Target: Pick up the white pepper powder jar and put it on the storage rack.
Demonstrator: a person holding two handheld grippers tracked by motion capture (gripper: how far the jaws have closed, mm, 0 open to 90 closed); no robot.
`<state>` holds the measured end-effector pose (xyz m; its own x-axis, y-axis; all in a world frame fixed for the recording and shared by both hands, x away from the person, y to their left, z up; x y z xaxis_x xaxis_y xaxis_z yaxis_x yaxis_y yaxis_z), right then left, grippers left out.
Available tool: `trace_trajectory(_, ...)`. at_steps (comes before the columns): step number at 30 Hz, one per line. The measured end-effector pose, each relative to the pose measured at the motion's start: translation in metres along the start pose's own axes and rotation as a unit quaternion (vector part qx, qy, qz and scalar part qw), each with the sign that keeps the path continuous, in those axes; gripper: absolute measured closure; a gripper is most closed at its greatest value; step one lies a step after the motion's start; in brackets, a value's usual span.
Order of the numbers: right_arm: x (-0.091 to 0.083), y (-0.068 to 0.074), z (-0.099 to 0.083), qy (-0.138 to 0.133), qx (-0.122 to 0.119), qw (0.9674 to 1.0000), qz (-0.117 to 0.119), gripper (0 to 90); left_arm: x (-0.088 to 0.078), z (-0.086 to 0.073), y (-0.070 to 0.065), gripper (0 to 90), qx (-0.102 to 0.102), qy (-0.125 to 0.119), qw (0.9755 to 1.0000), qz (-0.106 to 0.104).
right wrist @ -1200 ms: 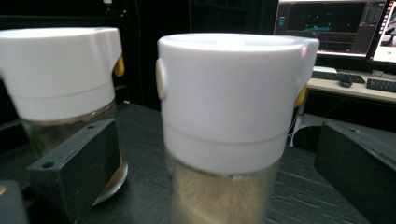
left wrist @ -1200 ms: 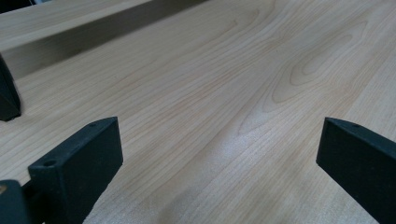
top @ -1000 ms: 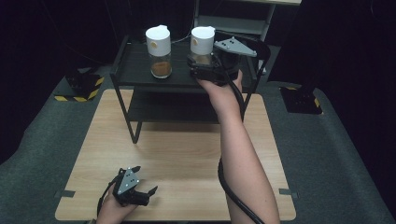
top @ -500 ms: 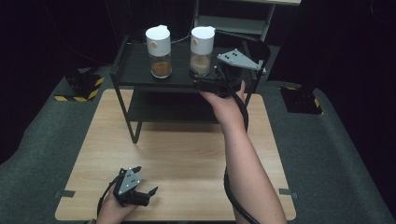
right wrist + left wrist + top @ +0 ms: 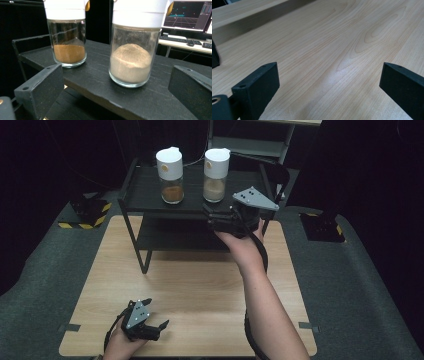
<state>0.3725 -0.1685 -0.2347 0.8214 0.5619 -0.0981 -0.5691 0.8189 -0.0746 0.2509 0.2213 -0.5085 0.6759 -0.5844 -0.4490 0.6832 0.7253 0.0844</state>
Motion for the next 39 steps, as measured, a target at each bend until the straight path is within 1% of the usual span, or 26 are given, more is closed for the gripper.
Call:
trace_trajectory(4,-0.007,0.001,-0.006,0.0,-0.002,1.0,0.0,0.0,0.0,0.0,0.0,2.7,0.0,0.0,1.0,-0.001)
trace_trajectory(8,-0.014,0.003,-0.013,0.003,-0.013,0.9999,0.0,0.0,0.0,0.0,0.0,2.7,0.001,0.0,1.0,0.0)
trace_trajectory(11,-0.018,0.004,-0.018,0.007,-0.02,0.9998,0.006,0.0,0.0,0.0,0.0,2.7,0.001,0.002,1.0,0.001)
trace_trajectory(13,-0.02,0.006,-0.021,0.011,-0.03,0.9995,0.008,0.0,0.0,0.001,0.0,2.7,0.003,0.002,1.0,0.002)
trace_trajectory(15,-0.023,0.007,-0.025,0.013,-0.033,0.9993,0.011,0.0,0.0,0.001,0.0,2.5,0.002,0.002,1.0,0.002)
trace_trajectory(20,-0.028,0.01,-0.037,0.017,-0.032,0.9993,0.013,0.0,0.0,0.0,-0.001,2.3,0.003,0.002,1.0,0.002)
trace_trajectory(24,-0.032,0.011,-0.047,0.02,-0.026,0.9993,0.015,0.0,0.0,0.001,0.0,2.2,0.003,0.003,1.0,0.001)
trace_trajectory(30,-0.036,0.011,-0.064,0.032,-0.02,0.9991,0.019,0.0,0.001,0.001,0.0,2.2,0.004,0.003,1.0,0.001)
trace_trajectory(39,-0.043,0.011,-0.088,0.052,-0.024,0.9982,0.02,0.0,0.001,0.001,0.0,2.5,0.001,0.003,1.0,0.002)
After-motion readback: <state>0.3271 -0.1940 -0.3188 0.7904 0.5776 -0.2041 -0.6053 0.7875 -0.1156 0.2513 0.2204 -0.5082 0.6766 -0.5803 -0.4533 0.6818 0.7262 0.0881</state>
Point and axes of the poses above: each handheld gripper's, and its own axes: x roughly forward along the jaws, z roughly out of its top, y roughly to its left, the point moved 6 cm from there along x, roughly forward along the jaws, and after that the axes turned 1 degree about -z, right-handed, at the moved point
